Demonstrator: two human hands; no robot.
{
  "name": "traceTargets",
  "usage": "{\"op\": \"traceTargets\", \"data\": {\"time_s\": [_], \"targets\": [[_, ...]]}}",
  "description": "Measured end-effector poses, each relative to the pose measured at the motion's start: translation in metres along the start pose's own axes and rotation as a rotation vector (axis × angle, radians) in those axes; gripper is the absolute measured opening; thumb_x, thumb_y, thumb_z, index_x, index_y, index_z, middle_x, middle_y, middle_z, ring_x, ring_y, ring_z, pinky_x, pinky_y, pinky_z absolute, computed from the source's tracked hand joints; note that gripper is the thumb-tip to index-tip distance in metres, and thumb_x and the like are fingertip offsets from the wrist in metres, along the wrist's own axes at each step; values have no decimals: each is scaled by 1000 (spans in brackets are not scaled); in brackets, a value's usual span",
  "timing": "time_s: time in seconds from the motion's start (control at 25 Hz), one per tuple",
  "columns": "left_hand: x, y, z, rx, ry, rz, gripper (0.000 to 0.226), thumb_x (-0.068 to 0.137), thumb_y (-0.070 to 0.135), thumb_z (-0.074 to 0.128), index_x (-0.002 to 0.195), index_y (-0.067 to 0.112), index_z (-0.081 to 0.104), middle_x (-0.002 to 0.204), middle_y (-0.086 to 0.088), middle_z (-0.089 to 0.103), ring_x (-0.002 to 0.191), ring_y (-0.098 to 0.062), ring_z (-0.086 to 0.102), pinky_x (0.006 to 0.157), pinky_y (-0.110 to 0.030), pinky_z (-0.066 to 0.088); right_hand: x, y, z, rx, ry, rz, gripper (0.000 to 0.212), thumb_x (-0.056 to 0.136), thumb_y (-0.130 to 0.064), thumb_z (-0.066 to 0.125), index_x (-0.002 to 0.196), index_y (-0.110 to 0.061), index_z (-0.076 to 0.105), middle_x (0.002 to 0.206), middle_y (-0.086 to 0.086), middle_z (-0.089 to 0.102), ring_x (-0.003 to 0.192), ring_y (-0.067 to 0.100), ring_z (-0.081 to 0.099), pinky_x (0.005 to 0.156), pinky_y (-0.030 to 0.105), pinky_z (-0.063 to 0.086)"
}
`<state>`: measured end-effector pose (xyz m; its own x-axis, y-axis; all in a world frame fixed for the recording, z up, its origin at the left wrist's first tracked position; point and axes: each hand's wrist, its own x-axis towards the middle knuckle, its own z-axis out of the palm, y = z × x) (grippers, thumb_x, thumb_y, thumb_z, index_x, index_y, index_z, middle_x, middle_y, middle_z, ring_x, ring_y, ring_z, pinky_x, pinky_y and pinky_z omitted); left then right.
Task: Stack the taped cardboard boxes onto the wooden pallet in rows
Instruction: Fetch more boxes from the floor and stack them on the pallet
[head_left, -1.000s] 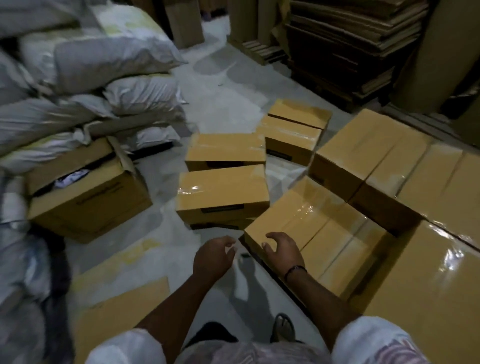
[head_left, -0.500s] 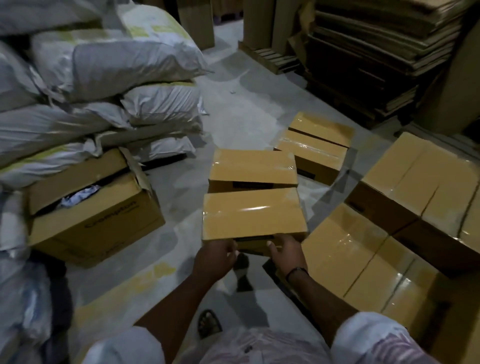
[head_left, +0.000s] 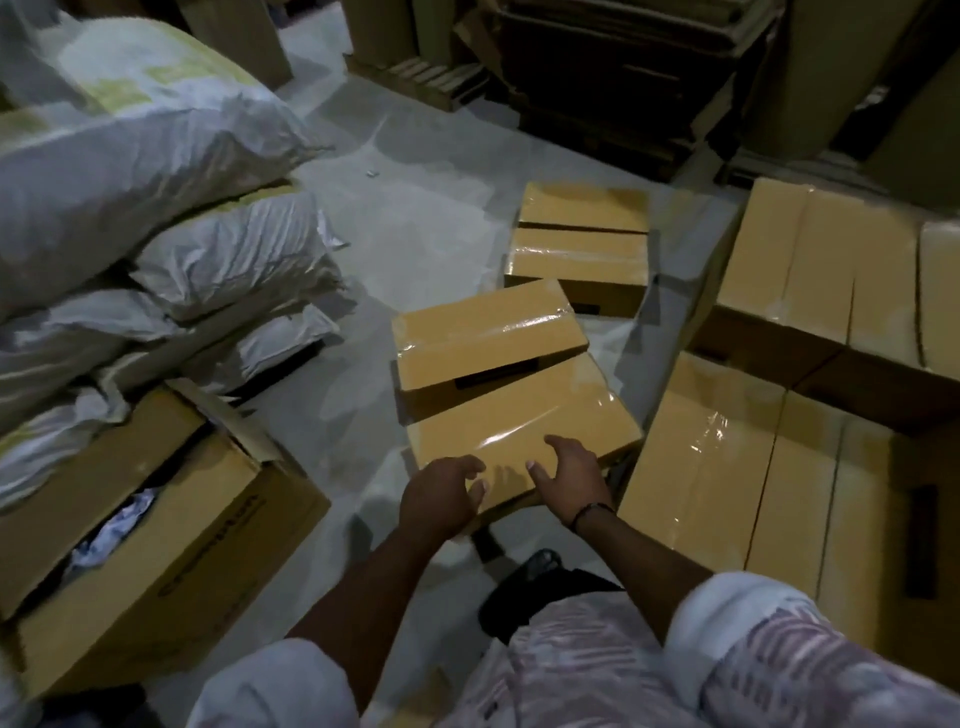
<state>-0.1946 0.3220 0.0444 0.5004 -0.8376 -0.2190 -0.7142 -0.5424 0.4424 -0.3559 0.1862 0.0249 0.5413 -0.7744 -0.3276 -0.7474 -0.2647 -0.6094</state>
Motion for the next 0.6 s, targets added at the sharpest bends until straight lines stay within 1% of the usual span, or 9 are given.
{"op": "traceTargets", "data": {"time_s": [0.12,0.24,0.32,0.44,0.52,0.6], "targets": [[32,-23,-7,-20,-62,-27,30,96,43,64,124,32,69,114,11,72,106,-10,66,88,-32,55,39,-4,17,33,-2,120,57,98,-41,59,147,-16,46,146,10,50,134,33,43,109,41,41],[64,-43,-23,33,-121,-7,31,97,44,62,124,32,69,112,13,73,97,-6,65,80,-28,53,81,-20,33,88,-34,268,58,98,-43,56,148,-17,44,147,12,48,133,35,42,107,43,42],[85,-55,-40,75,-178,13,33,98,44,61,127,31,69,115,12,72,97,-5,65,78,-26,51,102,-32,38,79,-59,271,58,98,-43,55,148,-17,43,147,12,46,133,36,41,106,45,43],[135,-63,-61,175,-269,102,34,100,40,62,130,26,67,119,7,72,103,-10,67,85,-29,54,126,-37,38,108,-29,286,58,98,-40,55,149,-17,42,149,12,42,133,37,39,106,49,43],[169,-63,-67,228,-321,193,34,100,39,63,130,25,67,118,5,73,102,-12,68,87,-32,55,133,-30,42,134,15,369,57,98,-39,56,149,-16,42,149,13,41,132,37,40,105,48,43],[209,-58,-61,265,-403,303,33,100,41,62,129,27,67,117,7,73,102,-11,67,85,-30,54,136,-19,50,179,71,492,57,98,-39,57,148,-14,43,148,14,42,131,39,41,107,47,42]]}}
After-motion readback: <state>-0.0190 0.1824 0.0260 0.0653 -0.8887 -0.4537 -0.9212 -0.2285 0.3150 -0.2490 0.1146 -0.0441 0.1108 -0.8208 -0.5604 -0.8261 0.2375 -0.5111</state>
